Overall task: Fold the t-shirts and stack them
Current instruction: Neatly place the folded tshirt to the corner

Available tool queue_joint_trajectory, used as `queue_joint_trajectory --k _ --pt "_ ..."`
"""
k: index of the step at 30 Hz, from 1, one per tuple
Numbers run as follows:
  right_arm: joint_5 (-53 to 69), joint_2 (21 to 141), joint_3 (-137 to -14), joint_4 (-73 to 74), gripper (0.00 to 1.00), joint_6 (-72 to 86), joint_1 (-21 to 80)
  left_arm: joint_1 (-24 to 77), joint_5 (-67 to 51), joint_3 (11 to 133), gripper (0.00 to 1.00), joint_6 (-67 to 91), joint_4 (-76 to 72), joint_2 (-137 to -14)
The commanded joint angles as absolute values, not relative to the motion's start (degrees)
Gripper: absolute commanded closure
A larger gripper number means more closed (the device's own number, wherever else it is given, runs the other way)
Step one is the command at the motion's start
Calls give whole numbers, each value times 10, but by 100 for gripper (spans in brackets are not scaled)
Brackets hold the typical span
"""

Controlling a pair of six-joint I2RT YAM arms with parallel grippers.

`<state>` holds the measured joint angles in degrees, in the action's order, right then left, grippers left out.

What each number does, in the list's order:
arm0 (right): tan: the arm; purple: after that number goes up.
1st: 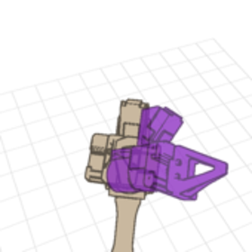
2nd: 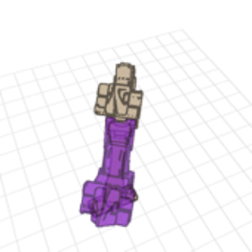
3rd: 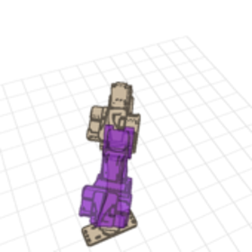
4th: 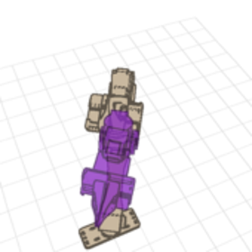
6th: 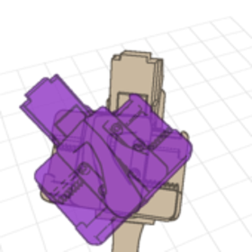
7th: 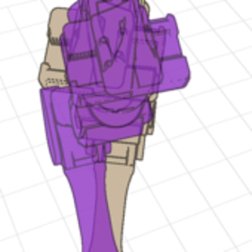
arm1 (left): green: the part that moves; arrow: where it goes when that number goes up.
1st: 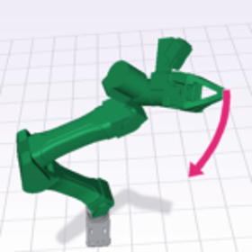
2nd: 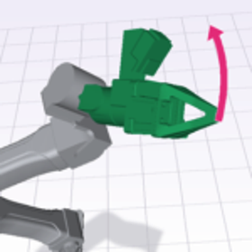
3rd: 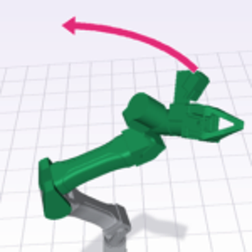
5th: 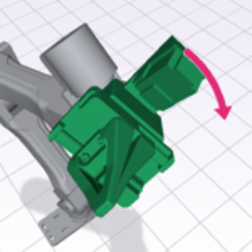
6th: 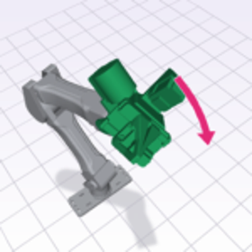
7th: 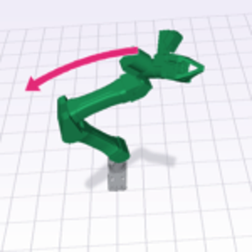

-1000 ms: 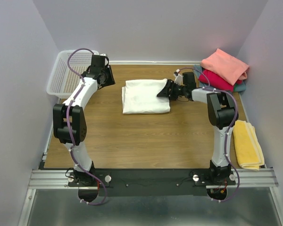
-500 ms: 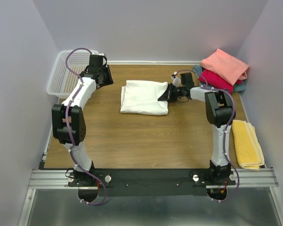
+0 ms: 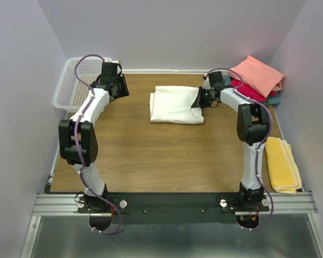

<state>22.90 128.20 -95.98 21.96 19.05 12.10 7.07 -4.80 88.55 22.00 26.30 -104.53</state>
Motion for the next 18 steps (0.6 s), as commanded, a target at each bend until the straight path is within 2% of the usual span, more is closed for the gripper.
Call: queue_joint_trajectory --k 1,12,18 --pt "102 1254 -1034 307 99 136 96 65 -57 881 63 212 271 -1024" --pt "-62 1296 -1230 388 99 50 57 65 -68 894 63 214 269 -1037" --pt "-103 1347 -1339 388 99 16 38 65 -74 907 63 215 269 -1048"
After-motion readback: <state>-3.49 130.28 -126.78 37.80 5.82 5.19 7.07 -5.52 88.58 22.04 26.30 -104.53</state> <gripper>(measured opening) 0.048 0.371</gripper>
